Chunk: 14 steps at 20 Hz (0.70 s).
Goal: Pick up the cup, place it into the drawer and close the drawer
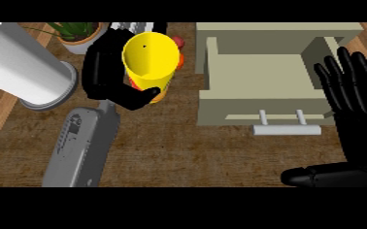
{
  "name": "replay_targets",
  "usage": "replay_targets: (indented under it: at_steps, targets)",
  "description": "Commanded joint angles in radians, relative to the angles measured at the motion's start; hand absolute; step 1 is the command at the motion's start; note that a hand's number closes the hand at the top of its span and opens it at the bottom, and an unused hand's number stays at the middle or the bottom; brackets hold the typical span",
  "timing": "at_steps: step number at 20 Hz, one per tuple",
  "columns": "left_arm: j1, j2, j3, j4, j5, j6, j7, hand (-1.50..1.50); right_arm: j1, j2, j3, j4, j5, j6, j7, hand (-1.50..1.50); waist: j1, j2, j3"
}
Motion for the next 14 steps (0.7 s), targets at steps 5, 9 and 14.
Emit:
replay_targets:
  at_steps: [5,9,14]
  targets:
    - [-0.203,-0.004,-0.044,0.062,-0.053,0.142,0.107,1.5,-0.105,-0.029,-0.034,0.083,-0.005,-0.012,0.027,-1.5,0.0,0.002,0.0]
    - [-0.277,-0.004,-0.099,0.125,-0.044,0.212,0.119,1.5,-0.002,-0.004,-0.007,0.046,0.012,0.013,-0.033,-1.5,-0.006,0.002,0.0]
    - [-0.397,-0.004,-0.078,0.252,-0.033,0.213,0.137,1.5,-0.013,0.0,-0.015,0.007,-0.013,-0.005,0.009,-1.5,-0.008,0.002,0.0]
